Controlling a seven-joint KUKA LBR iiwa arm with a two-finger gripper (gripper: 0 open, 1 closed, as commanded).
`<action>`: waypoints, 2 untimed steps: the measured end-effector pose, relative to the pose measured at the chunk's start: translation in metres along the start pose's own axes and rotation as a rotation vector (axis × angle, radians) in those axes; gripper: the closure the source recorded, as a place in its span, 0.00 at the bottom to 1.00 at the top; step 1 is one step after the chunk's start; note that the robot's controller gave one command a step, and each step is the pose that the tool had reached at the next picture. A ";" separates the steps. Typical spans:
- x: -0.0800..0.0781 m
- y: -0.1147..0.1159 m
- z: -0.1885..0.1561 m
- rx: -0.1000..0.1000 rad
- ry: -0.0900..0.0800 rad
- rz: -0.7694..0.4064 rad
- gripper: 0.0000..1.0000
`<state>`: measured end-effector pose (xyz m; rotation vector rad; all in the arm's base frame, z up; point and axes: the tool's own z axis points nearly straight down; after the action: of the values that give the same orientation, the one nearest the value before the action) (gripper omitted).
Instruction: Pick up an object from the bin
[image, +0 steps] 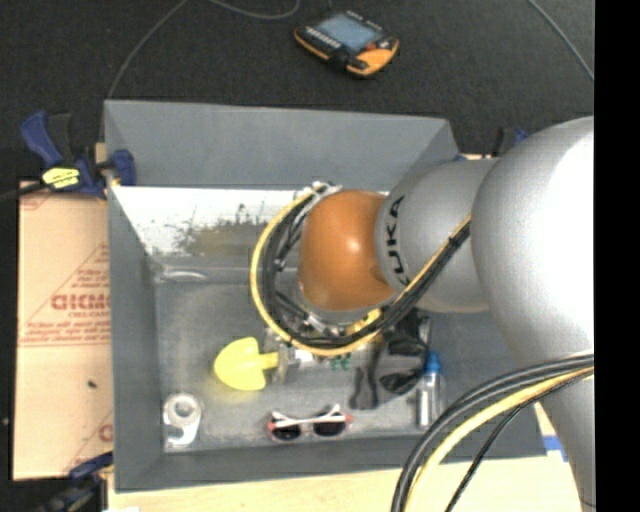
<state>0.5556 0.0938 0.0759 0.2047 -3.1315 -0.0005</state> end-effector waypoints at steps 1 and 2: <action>0.000 0.000 -0.011 0.000 -0.002 0.001 1.00; -0.001 0.000 -0.017 0.000 -0.005 0.001 1.00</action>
Offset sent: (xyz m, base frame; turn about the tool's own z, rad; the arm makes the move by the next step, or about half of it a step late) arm 0.0000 -0.0002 0.0171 0.0006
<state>0.5565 0.0934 0.0926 0.2035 -3.1364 -0.0013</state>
